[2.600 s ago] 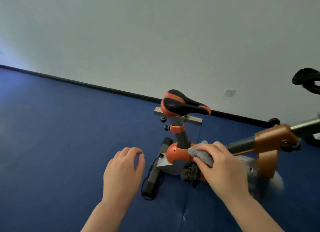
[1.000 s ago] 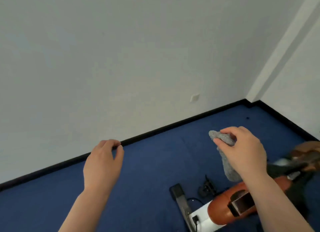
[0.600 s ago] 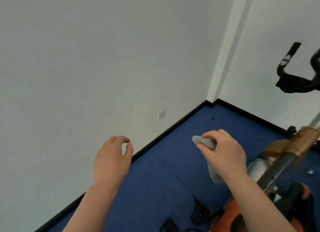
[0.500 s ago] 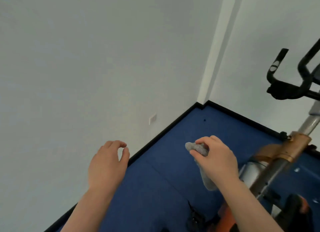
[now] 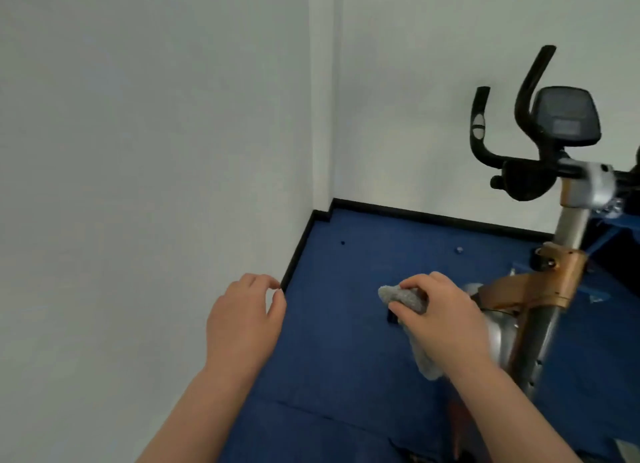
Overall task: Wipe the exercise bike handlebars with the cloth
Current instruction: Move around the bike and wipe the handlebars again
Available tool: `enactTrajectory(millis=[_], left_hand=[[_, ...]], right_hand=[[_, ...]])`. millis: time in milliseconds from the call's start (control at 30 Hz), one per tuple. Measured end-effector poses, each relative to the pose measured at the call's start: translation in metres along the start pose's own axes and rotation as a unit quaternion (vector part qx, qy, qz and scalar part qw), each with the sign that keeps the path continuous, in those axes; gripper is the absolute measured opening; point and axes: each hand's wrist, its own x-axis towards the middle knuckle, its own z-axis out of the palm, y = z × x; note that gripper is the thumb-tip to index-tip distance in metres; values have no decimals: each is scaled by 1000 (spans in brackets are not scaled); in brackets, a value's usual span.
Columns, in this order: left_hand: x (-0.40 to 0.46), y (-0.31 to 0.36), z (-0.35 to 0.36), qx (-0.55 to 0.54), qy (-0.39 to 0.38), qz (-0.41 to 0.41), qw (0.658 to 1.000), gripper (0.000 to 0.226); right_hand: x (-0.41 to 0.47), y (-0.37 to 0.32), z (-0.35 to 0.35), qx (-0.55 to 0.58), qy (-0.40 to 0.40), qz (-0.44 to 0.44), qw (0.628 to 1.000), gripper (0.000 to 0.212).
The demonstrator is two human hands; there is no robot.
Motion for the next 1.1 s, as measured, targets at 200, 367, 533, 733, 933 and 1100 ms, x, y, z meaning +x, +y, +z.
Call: enactTrajectory(millis=[200,367,533,733,933,1100], left_hand=[[78,51,50,-64,-57,93,992,21],[129,111,104,-72,-81,165,980,19],[179,179,149,-85,-92,194,973,19],[226,253,189,-135,-119,238,954,16],[259,314,221,-233,-171,281,915,19],[276,353,249,-348,-273,252,861,28]], right_hand=[[33,40,-23,-31,60,97,993,19],[77,86,-35,-42,102,152,982,20],[132,126,-61,-33,118,164,979,18],[182,161,-103,-24,190,173,966,18],[227,188,-124,-27,267,192,944,19],[283,195,-115,-41,304,190,932,20]])
